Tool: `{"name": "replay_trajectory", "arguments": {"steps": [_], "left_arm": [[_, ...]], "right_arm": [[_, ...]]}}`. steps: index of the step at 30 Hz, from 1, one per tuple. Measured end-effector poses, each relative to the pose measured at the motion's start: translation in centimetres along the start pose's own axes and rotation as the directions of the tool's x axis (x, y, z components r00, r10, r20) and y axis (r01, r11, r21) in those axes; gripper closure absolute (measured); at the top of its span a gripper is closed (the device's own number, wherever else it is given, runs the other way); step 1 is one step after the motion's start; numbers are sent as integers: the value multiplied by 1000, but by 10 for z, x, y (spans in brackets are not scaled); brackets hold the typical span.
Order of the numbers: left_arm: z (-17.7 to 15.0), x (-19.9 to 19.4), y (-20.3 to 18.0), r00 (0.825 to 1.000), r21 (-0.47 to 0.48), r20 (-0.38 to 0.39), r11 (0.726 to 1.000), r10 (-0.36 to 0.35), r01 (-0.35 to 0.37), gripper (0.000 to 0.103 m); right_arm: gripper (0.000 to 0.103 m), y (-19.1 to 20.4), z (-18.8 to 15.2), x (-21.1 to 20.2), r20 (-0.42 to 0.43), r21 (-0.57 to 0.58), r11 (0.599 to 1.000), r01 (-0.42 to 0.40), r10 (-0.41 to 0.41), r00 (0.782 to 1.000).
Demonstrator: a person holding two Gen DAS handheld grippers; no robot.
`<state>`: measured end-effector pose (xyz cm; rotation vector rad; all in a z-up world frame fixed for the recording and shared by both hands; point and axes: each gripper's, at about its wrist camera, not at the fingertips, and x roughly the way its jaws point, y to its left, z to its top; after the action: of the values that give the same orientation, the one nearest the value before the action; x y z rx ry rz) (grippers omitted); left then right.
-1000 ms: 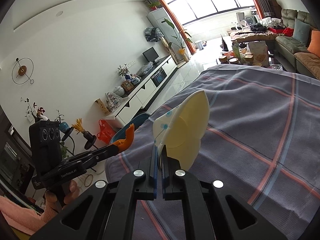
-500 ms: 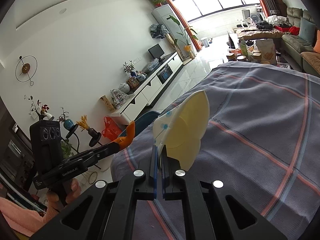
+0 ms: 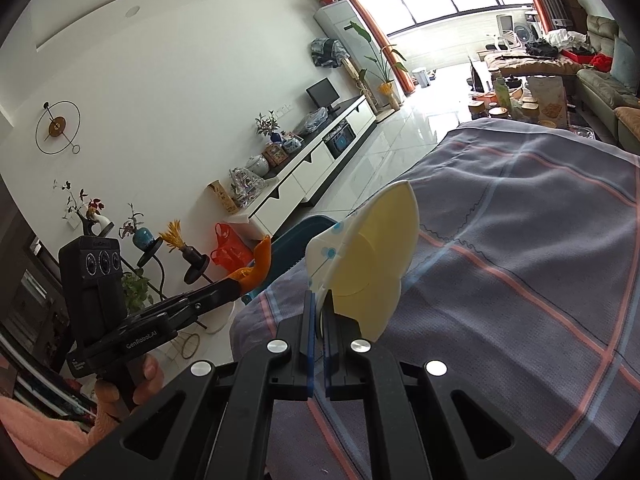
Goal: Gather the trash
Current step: 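Carry the orange peel and paper cup toward the teal bin, then lower the orange peel and paper cup over the bin opening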
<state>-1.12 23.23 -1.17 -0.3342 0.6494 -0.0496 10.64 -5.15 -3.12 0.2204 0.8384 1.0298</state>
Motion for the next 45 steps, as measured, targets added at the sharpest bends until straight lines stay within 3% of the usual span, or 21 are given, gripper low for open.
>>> {"name": "replay_trajectory", "arguments": {"steps": [45], "left_arm": [[5, -21, 39, 994, -63, 42, 993, 100, -97, 89]], "right_arm": [[99, 47, 19, 59, -83, -79, 995, -54, 48, 995]]}}
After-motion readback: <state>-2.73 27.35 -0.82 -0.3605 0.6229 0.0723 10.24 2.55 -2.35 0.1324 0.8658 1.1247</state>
